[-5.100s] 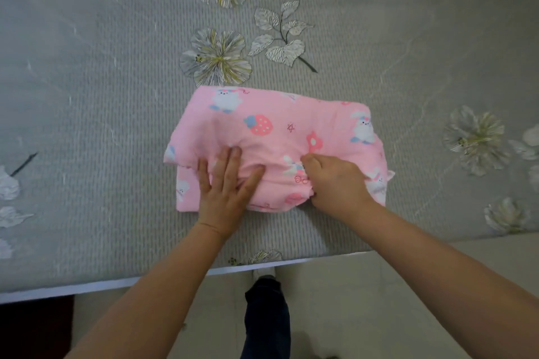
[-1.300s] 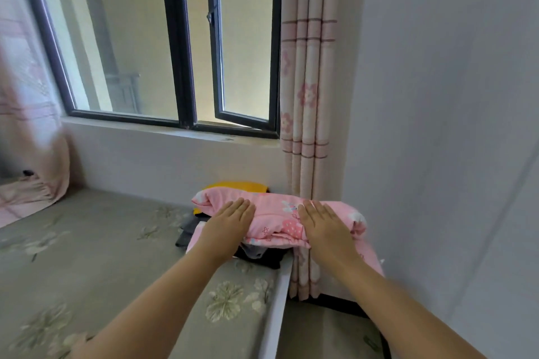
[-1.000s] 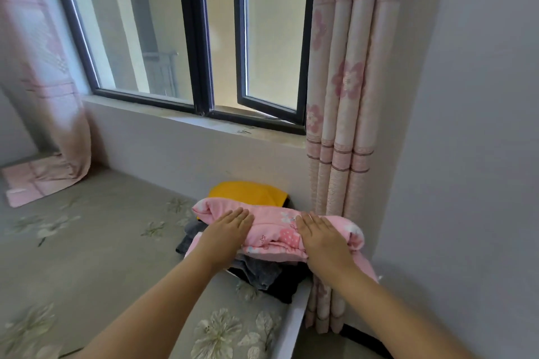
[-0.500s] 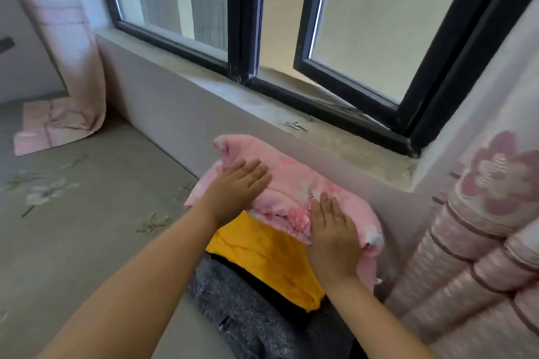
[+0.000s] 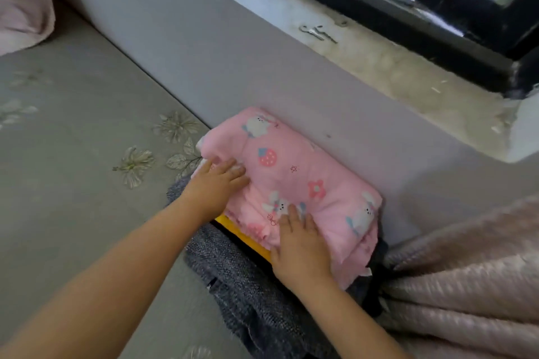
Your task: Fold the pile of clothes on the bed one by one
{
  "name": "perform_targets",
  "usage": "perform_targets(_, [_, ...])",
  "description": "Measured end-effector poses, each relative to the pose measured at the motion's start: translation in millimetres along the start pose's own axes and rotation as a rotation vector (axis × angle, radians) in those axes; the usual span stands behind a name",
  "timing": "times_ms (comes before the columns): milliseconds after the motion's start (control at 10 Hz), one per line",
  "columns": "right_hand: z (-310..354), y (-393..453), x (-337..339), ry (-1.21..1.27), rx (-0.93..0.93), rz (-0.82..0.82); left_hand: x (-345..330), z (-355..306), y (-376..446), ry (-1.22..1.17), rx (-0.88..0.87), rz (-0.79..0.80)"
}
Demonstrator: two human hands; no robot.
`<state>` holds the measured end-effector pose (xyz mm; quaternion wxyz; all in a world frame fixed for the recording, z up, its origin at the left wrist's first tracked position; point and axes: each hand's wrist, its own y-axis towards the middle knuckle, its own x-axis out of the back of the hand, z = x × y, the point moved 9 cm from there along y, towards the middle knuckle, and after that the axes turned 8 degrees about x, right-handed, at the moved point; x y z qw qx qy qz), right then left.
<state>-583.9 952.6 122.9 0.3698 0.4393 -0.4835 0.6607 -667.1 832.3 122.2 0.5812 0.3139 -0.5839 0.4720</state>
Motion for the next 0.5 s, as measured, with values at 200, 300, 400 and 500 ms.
perform_targets(200, [-32, 5, 58, 0.015, 0.011, -0.112, 99, -23, 14, -0.327, 0.022, -0.541])
perform_targets(300, [-42, 9, 45, 0.070, 0.063, 0.022, 73, -41, 46, -0.356, 0.130, -0.290])
perform_targets(400, [-49, 7, 40, 0.207, 0.126, 0.074, 35, -52, 55, -0.300, 0.191, -0.061])
perform_targets(500, [-67, 8, 62, 0.495, 0.055, -0.035, 16, -65, 54, -0.213, 0.206, 0.005])
